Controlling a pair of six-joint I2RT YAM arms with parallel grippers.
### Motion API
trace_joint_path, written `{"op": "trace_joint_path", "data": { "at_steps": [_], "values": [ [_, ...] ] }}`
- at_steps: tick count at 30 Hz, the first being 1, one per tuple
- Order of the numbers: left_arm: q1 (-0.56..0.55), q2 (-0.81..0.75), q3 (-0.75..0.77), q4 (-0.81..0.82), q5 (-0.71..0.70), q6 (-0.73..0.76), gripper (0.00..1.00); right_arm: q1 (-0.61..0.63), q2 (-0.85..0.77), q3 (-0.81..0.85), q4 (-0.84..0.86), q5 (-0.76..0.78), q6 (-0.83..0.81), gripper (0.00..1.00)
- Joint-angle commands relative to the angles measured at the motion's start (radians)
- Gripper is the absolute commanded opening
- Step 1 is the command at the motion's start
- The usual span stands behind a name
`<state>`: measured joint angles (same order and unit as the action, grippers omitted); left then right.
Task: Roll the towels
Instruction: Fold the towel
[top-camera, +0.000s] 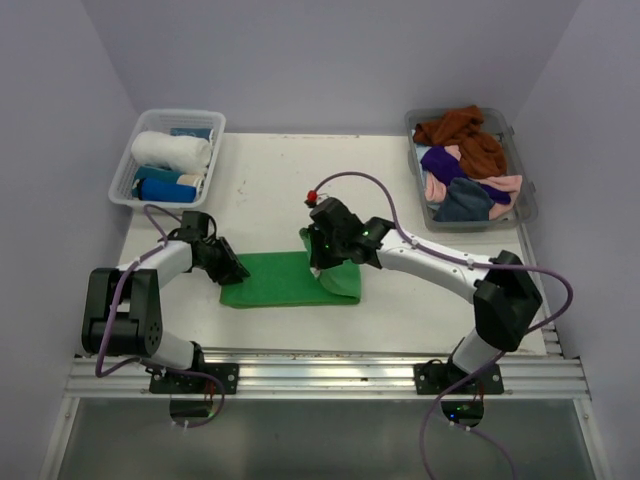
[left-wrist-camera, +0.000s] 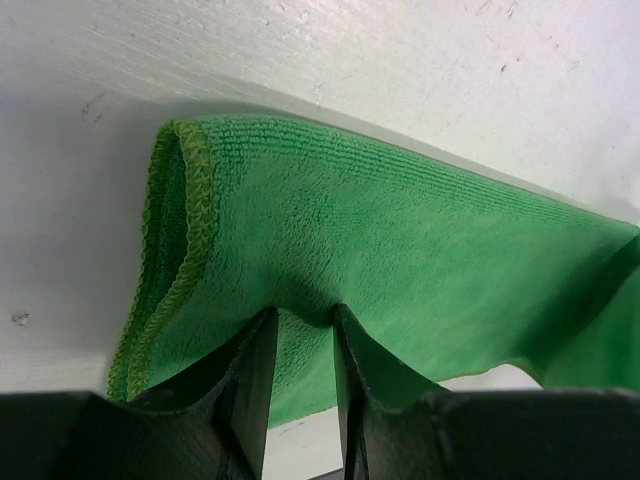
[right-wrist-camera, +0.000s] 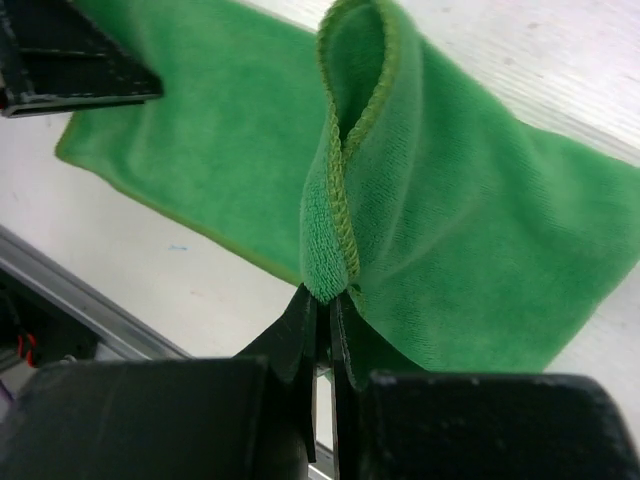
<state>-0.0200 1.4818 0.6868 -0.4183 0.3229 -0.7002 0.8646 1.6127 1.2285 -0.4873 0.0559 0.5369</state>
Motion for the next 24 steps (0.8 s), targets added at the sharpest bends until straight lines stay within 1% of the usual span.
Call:
{"op": "trace_joint_path", "data": {
  "at_steps": [1, 3, 4, 7, 11, 13, 14, 17, 18, 20, 21, 23, 24],
  "values": [
    [-0.005, 0.035, -0.037, 0.027, -0.062, 0.001, 0.33, 0.031, 0.053, 0.094, 0.03, -0.01, -0.008, 0.0],
    [-0.005, -0.012, -0.014, -0.016, -0.067, 0.018, 0.33, 0.031, 0.072, 0.115, 0.032, -0.007, -0.006, 0.0],
    [-0.005, -0.059, 0.018, -0.052, -0.085, 0.027, 0.33, 0.031, 0.075, 0.121, 0.03, -0.004, -0.006, 0.0],
    [0.002, -0.127, 0.089, -0.14, -0.152, 0.042, 0.34, 0.031, 0.081, 0.124, 0.029, -0.007, -0.008, 0.0],
    [0.02, -0.153, 0.119, -0.191, -0.214, 0.034, 0.33, 0.031, 0.073, 0.117, 0.03, -0.01, -0.003, 0.0],
    [0.063, -0.146, 0.103, -0.194, -0.249, 0.027, 0.31, 0.031, 0.064, 0.114, 0.029, -0.007, -0.002, 0.0],
    [0.068, -0.143, 0.097, -0.194, -0.26, 0.015, 0.28, 0.031, 0.061, 0.111, 0.026, 0.001, -0.003, 0.0],
    [0.08, -0.135, 0.074, -0.192, -0.318, -0.013, 0.24, 0.031, 0.04, 0.105, 0.019, 0.007, -0.002, 0.0],
    [0.078, -0.138, 0.047, -0.183, -0.32, -0.019, 0.21, 0.031, 0.033, 0.101, 0.021, 0.013, 0.0, 0.0],
    [0.078, -0.14, 0.013, -0.133, -0.302, -0.031, 0.19, 0.031, 0.02, 0.095, 0.018, 0.018, 0.002, 0.0],
    [0.075, -0.135, -0.019, -0.111, -0.282, -0.035, 0.16, 0.031, 0.016, 0.094, 0.019, 0.022, 0.003, 0.0],
    [0.045, -0.109, -0.039, -0.068, -0.242, -0.059, 0.13, 0.03, 0.004, 0.086, 0.016, 0.039, 0.008, 0.0],
    [-0.007, -0.098, -0.044, -0.059, -0.239, -0.068, 0.1, 0.03, -0.007, 0.083, 0.018, 0.042, 0.009, 0.0]
  ]
}}
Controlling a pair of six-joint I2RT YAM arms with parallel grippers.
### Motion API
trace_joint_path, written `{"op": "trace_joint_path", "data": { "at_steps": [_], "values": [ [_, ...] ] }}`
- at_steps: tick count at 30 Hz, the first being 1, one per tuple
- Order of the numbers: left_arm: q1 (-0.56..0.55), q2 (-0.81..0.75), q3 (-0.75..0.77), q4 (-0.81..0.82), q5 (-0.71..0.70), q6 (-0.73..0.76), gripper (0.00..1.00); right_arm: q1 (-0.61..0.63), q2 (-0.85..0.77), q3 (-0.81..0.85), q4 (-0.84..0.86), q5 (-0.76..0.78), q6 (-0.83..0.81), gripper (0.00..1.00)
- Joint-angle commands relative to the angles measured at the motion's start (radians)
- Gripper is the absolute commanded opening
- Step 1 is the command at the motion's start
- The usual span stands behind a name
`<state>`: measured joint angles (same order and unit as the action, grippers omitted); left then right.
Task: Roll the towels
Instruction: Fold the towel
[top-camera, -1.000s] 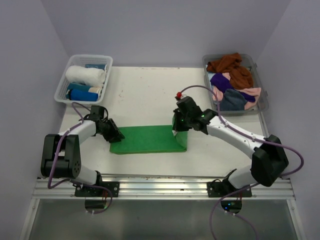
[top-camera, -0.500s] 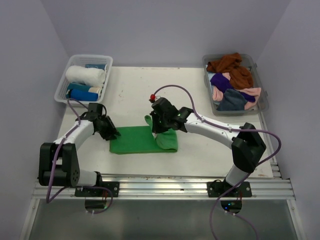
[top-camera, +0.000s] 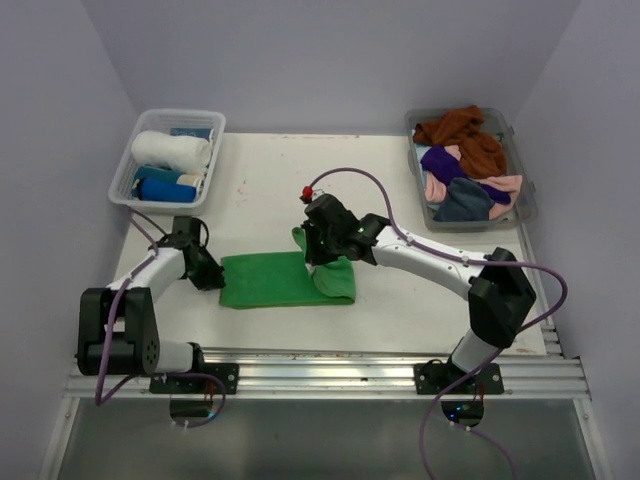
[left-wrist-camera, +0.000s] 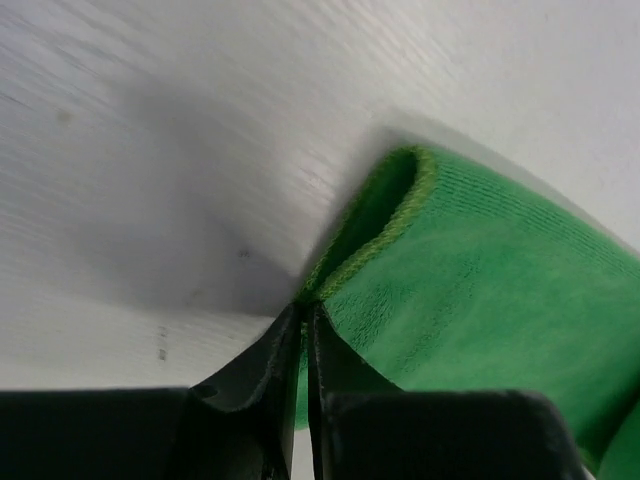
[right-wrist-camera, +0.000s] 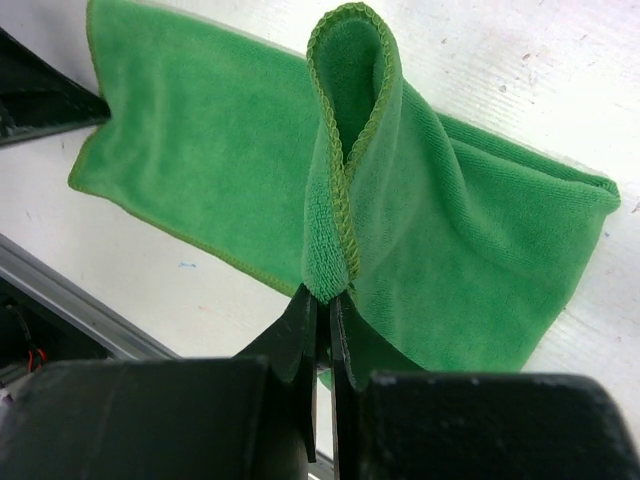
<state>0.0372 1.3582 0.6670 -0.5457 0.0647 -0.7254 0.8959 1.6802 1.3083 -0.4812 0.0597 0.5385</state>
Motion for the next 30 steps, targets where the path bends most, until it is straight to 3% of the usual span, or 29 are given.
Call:
{"op": "trace_joint_path", "data": {
  "at_steps": [1, 7, 12, 23, 30],
  "values": [
    [-0.092, 0.051, -0.026, 0.082, 0.026, -0.064, 0.1, -0.003, -0.077, 0.002, 0.01, 0.048, 0.008, 0.0],
    [-0.252, 0.142, -0.026, 0.202, 0.11, -0.146, 0.1, -0.003, -0.093, 0.006, 0.009, 0.04, 0.006, 0.0],
    [-0.365, 0.219, 0.052, 0.211, 0.122, -0.17, 0.09, -0.002, -0.096, 0.014, -0.007, 0.058, 0.005, 0.0],
    [-0.335, 0.111, 0.1, 0.033, -0.005, -0.117, 0.09, -0.005, -0.135, 0.023, -0.059, 0.153, -0.015, 0.0],
    [-0.309, 0.088, 0.147, -0.031, -0.083, -0.074, 0.1, -0.136, -0.253, -0.047, -0.079, 0.167, -0.011, 0.0]
  ]
}}
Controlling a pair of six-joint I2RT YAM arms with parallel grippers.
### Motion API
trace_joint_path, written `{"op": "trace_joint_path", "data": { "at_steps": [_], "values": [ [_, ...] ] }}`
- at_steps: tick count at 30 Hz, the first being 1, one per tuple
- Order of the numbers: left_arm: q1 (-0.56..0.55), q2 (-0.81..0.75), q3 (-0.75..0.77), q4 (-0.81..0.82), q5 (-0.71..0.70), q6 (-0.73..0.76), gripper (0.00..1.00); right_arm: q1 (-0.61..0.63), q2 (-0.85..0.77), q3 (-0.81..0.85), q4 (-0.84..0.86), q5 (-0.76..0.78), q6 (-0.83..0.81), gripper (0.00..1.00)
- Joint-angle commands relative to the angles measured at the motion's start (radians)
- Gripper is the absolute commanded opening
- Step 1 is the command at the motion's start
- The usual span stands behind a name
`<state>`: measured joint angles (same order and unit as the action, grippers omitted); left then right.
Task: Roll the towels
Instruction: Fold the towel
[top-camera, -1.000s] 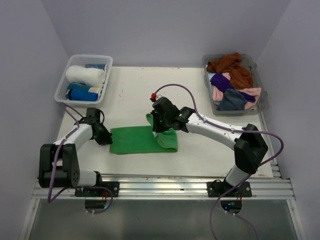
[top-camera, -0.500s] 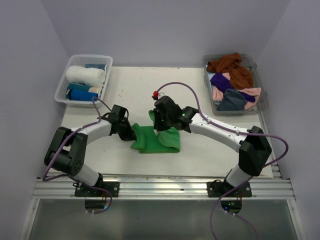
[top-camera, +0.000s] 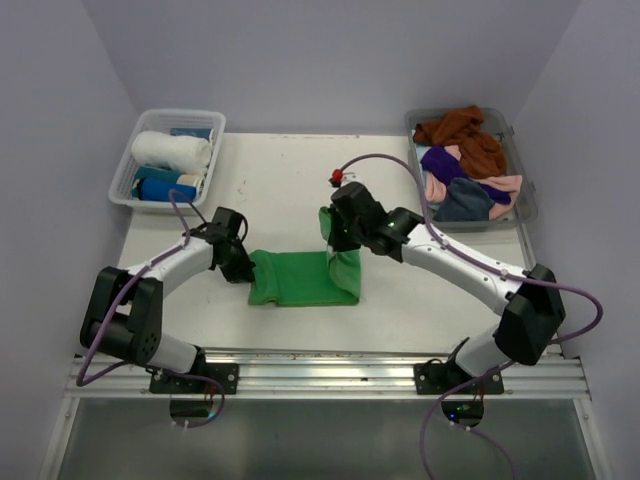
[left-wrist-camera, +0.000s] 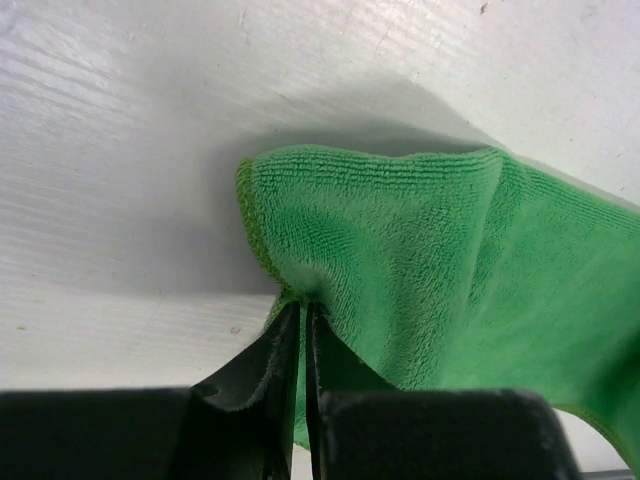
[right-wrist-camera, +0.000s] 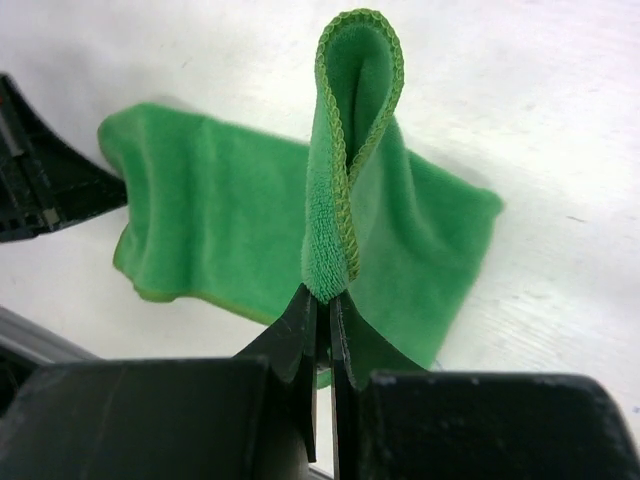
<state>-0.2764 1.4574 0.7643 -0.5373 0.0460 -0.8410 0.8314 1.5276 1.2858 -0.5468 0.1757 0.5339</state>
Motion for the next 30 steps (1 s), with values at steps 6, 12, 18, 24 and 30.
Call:
{"op": "trace_joint_path", "data": {
  "at_steps": [6, 12, 18, 24, 30],
  "values": [
    [0.003, 0.008, 0.059, -0.033, -0.058, 0.051, 0.1, -0.19, -0.23, -0.115, -0.068, 0.108, -0.021, 0.0],
    [0.003, 0.011, 0.079, -0.038, -0.052, 0.063, 0.1, -0.325, -0.359, -0.21, -0.125, 0.156, -0.052, 0.0],
    [0.0, 0.014, 0.099, -0.035, -0.017, 0.077, 0.1, -0.435, -0.411, -0.269, -0.142, 0.166, -0.089, 0.0],
    [-0.003, 0.018, 0.104, -0.032, 0.009, 0.083, 0.1, -0.514, -0.429, -0.272, -0.145, 0.157, -0.129, 0.0],
    [-0.003, 0.035, 0.104, -0.03, 0.008, 0.095, 0.1, -0.54, -0.443, -0.256, -0.151, 0.137, -0.143, 0.0]
  ]
}}
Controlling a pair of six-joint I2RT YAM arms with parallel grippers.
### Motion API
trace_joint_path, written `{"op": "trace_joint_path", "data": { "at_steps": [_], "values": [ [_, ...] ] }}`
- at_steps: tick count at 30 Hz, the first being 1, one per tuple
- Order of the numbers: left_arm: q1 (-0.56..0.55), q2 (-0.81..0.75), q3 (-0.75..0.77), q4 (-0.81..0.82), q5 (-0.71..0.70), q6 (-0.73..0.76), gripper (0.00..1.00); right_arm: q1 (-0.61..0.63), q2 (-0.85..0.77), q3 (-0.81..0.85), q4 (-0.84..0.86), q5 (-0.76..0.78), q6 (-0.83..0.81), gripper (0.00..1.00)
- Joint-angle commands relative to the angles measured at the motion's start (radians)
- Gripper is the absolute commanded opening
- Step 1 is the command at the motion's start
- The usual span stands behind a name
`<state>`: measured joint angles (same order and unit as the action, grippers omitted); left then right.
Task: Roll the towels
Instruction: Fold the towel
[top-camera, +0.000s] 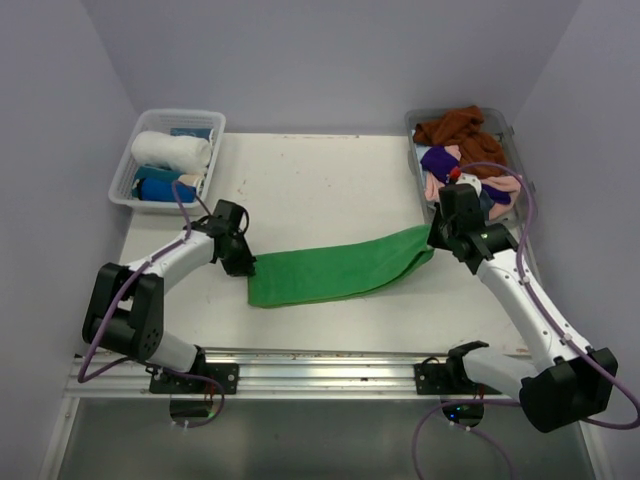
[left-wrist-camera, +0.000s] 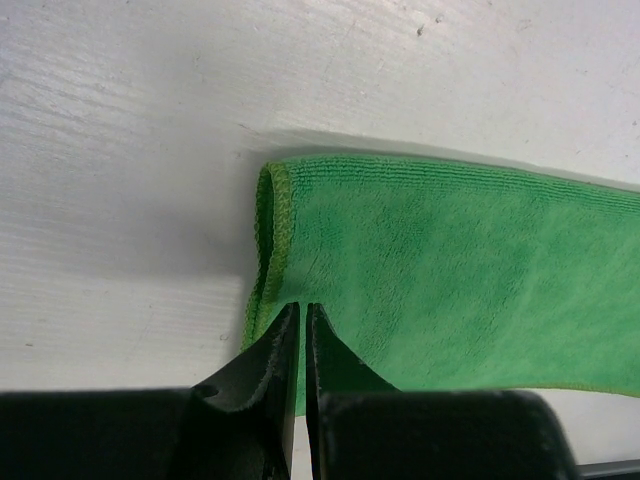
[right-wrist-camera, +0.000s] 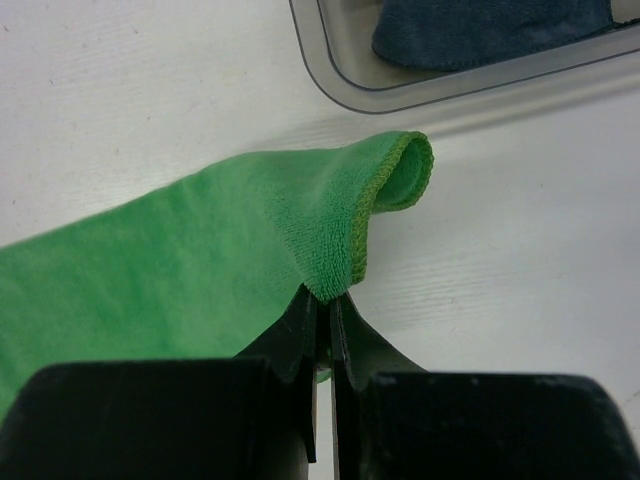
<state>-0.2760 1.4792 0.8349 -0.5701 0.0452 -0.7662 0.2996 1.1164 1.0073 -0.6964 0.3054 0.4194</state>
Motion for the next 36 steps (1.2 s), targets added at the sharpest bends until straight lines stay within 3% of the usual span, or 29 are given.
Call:
{"op": "trace_joint_path", "data": {
  "at_steps": [1, 7, 12, 24, 36],
  "values": [
    [-0.003, 0.018, 0.032, 0.0, 0.008, 0.024, 0.1, -0.008, -0.036, 0.03, 0.003, -0.005, -0.03, 0.0],
    [-0.003, 0.043, 0.03, -0.013, -0.027, 0.028, 0.1, 0.041, -0.015, 0.069, 0.029, -0.138, -0.057, 0.0],
    [0.018, -0.025, 0.006, -0.016, -0.042, 0.038, 0.1, 0.196, 0.042, 0.123, 0.055, -0.106, -0.054, 0.0],
    [0.101, -0.105, -0.069, -0.054, -0.094, -0.016, 0.1, 0.389, 0.16, 0.195, 0.133, -0.137, -0.037, 0.0],
    [0.11, -0.011, -0.125, 0.061, 0.073, 0.008, 0.09, 0.659, 0.44, 0.395, 0.181, -0.178, -0.027, 0.0]
  ]
}}
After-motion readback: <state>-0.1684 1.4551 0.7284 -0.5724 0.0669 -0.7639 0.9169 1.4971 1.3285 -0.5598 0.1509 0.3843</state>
